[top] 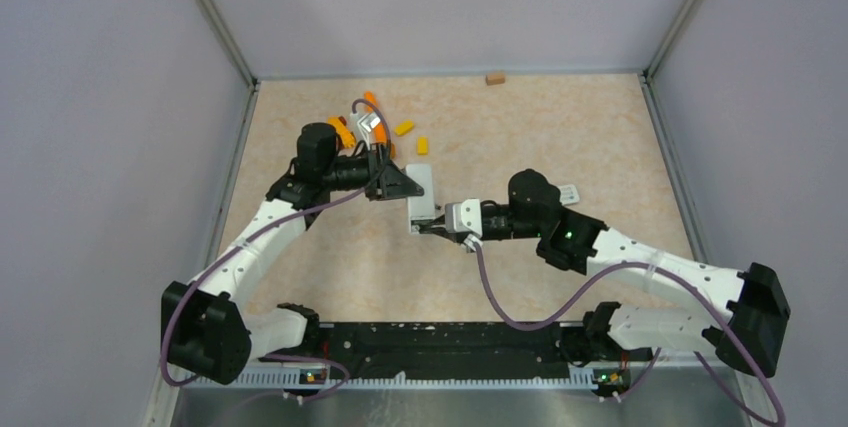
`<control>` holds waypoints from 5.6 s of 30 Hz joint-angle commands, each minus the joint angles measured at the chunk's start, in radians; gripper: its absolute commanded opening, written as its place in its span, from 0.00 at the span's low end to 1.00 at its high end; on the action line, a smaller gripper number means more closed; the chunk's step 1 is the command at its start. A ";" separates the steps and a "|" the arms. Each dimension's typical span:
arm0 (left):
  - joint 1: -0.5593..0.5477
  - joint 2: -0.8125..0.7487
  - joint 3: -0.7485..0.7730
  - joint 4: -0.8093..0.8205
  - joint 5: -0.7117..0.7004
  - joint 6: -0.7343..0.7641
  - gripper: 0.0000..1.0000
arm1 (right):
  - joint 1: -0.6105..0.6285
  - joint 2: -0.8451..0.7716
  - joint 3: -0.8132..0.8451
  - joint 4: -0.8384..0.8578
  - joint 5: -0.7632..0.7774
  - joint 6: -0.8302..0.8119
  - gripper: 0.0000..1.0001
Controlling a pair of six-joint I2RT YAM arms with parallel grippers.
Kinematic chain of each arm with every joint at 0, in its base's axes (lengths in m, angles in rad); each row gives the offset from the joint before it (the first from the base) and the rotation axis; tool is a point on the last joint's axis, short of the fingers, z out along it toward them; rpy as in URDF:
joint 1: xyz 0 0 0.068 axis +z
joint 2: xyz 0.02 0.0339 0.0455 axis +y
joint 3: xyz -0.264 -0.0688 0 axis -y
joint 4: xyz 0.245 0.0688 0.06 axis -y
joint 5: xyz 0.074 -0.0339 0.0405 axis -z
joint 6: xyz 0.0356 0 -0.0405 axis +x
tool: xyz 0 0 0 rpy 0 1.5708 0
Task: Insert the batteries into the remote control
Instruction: Load the battery into the remote control.
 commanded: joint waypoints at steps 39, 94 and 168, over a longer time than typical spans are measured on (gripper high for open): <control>-0.003 0.018 0.054 0.069 0.105 -0.044 0.00 | 0.024 0.095 0.104 -0.116 0.041 -0.048 0.20; 0.017 0.029 0.047 0.140 0.076 -0.101 0.00 | -0.087 0.160 0.138 -0.148 0.289 1.481 0.89; 0.088 -0.262 -0.043 0.109 -0.377 -0.043 0.00 | -0.111 -0.068 0.088 -0.308 0.663 0.951 0.72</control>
